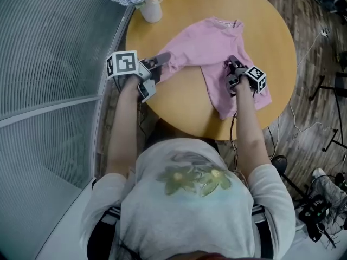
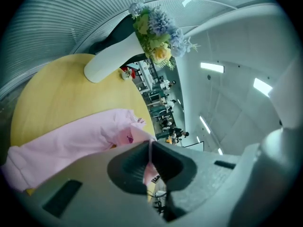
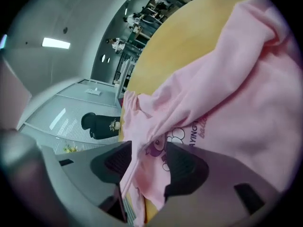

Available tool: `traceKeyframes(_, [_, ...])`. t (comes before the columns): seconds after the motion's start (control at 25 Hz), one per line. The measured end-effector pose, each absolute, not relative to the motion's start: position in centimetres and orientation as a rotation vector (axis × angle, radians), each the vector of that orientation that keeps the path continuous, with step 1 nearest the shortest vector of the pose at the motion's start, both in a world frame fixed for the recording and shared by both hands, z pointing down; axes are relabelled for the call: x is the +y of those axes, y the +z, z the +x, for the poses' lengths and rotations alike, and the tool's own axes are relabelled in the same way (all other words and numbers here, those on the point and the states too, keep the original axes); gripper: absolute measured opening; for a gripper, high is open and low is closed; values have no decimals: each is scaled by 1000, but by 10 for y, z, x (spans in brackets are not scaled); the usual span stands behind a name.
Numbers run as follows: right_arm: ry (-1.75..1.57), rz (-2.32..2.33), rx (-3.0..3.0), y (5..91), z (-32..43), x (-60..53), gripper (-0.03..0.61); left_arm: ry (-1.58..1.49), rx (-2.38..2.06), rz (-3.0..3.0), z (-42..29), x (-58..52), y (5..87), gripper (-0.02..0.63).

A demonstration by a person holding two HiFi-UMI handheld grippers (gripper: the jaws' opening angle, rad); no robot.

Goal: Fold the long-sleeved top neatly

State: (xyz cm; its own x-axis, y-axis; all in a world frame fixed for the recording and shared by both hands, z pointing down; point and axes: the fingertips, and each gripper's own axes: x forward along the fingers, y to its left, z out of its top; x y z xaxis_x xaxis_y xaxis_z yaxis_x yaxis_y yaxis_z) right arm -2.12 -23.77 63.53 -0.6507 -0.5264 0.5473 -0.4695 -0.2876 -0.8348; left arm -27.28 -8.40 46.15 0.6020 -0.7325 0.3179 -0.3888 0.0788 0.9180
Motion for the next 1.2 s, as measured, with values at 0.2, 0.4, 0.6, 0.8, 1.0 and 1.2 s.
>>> traceKeyframes(0.2, [-2071, -1335, 1860, 632, -26, -239, 93, -323, -995, 1534, -296, -74, 460, 26])
traceKeyframes(0.4, [-2022, -1242, 1818, 613, -38, -240, 38, -337, -1000, 1549, -313, -65, 454, 26])
traceKeyframes(0.6, [-1946, -1174, 1959, 614, -69, -190, 35, -412, -1006, 1560, -344, -2, 472, 26])
traceKeyframes(0.8, [-1901, -1085, 2050, 572, -84, -185, 35, -506, -1018, 1534, -363, 15, 447, 26])
traceKeyframes(1.0, [-1937, -1024, 2193, 559, -116, -161, 35, -576, -1056, 1511, -396, 42, 449, 26])
traceKeyframes(1.2, [-2073, -1153, 2231, 611, -126, -127, 35, -494, -1080, 1286, -407, 89, 536, 26])
